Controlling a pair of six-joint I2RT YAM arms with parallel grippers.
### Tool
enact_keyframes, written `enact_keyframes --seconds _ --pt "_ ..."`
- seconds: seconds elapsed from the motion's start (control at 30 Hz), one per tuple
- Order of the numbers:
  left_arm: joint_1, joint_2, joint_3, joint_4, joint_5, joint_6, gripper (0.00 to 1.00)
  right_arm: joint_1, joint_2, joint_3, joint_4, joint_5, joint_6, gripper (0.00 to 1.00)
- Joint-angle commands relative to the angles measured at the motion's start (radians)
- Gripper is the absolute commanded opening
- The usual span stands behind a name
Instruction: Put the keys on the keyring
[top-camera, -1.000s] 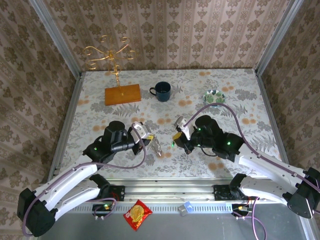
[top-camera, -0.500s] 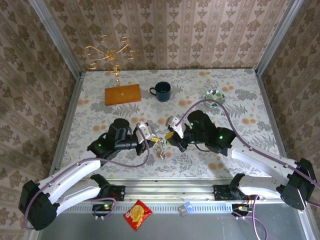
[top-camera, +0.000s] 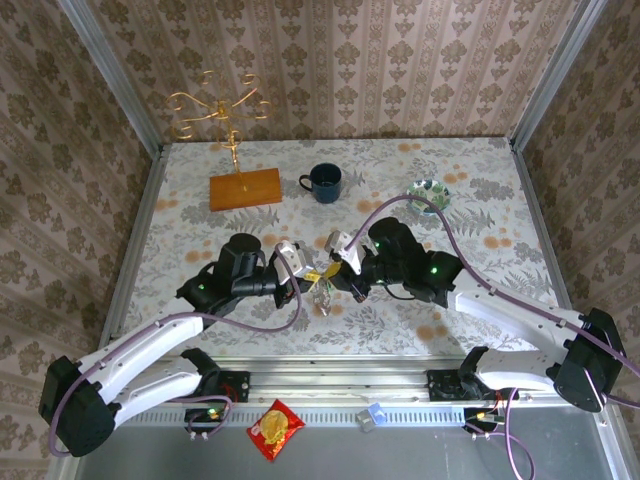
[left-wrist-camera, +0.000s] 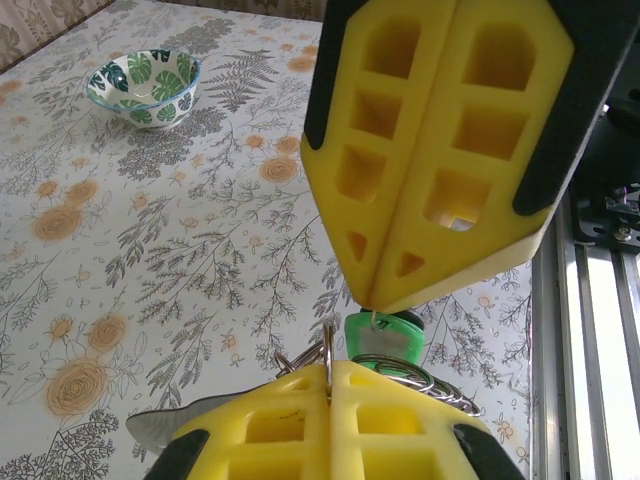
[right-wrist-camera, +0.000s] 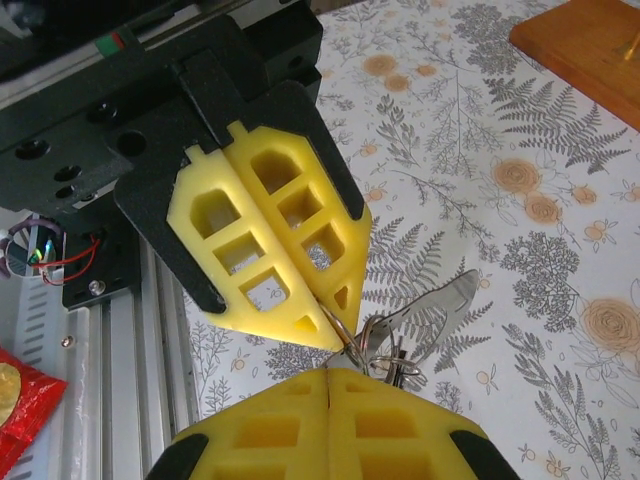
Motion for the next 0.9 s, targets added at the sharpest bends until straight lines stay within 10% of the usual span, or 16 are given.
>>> enact_keyframes --seconds 0.0,0.87 --pt "-0.009 0.002 0.036 0.029 0.035 0.025 0.00 0.007 0.001 0.030 0.035 -0.013 0.001 0.00" --pt "-0.048 -0.033 0.007 0.035 -0.003 0.103 0.00 -0.017 0.056 0.076 -0.041 0.107 0.084 0.00"
